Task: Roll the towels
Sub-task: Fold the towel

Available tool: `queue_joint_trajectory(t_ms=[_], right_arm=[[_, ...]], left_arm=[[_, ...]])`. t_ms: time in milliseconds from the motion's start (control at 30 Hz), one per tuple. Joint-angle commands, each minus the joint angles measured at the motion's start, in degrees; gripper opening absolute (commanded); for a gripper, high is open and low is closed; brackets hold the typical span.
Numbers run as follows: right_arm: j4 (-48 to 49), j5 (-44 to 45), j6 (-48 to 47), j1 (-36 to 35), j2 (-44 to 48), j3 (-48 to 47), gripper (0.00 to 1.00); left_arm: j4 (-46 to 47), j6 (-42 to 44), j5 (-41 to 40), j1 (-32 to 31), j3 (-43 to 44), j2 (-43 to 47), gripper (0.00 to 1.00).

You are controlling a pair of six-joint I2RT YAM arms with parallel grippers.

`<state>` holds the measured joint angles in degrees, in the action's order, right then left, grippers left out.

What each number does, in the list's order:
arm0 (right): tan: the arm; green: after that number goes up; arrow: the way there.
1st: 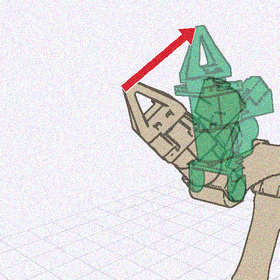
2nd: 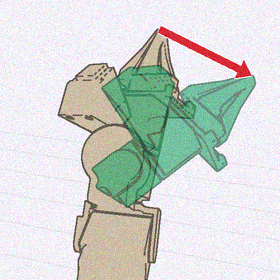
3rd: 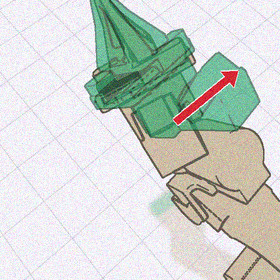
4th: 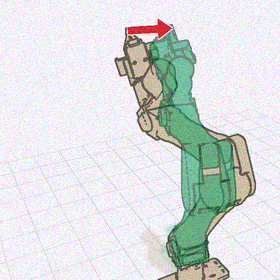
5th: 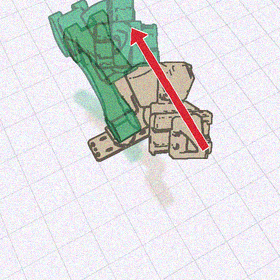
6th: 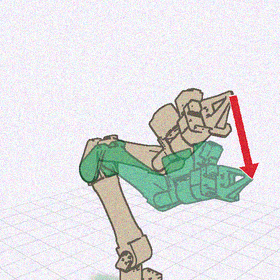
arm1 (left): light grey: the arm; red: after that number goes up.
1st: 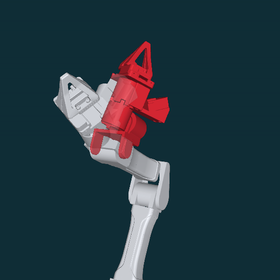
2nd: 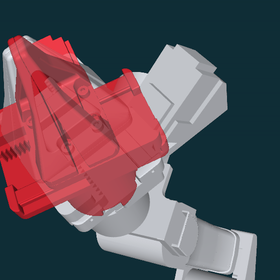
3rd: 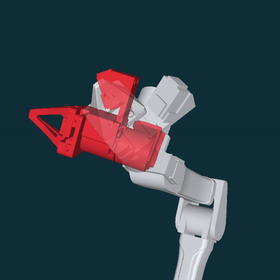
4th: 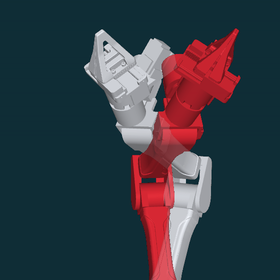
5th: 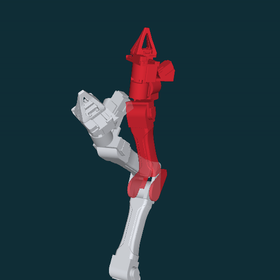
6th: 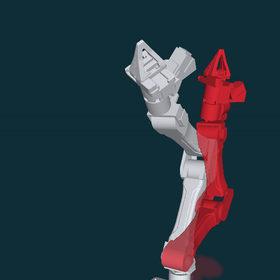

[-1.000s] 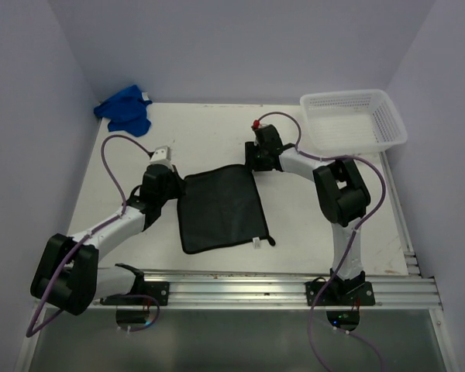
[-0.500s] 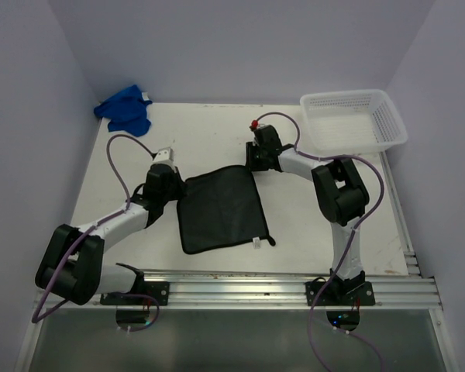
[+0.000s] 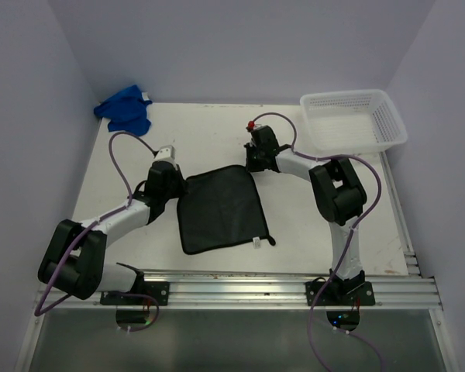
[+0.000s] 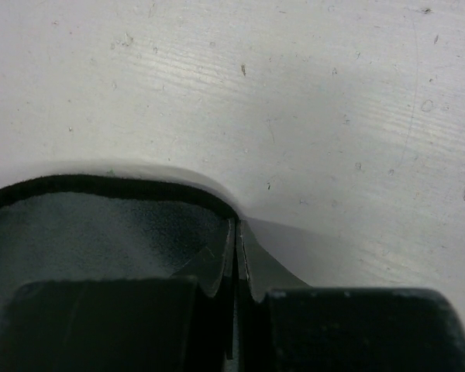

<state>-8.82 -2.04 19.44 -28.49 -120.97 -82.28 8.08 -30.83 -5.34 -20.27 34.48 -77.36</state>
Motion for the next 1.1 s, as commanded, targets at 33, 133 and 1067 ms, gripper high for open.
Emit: queue_joint_trajectory(t_ms=[33, 133, 1067], right_arm=[[-4.0, 2.0, -1.0, -0.5, 1.5, 0.0, 0.0], [-3.8, 3.1, -0.9, -0.4, 4.9, 1.4, 0.0], [5.0, -3.3, 4.8, -1.0, 41.6, 35.0, 0.0]], left_arm=[[1.1, 0.0, -1.1, 0.1, 2.3, -0.1, 0.0], [1.2, 0.0, -0.5, 0.1, 2.0, 0.5, 0.0], [6.0, -5.3, 5.1, 0.1, -11.7, 14.9, 0.0]])
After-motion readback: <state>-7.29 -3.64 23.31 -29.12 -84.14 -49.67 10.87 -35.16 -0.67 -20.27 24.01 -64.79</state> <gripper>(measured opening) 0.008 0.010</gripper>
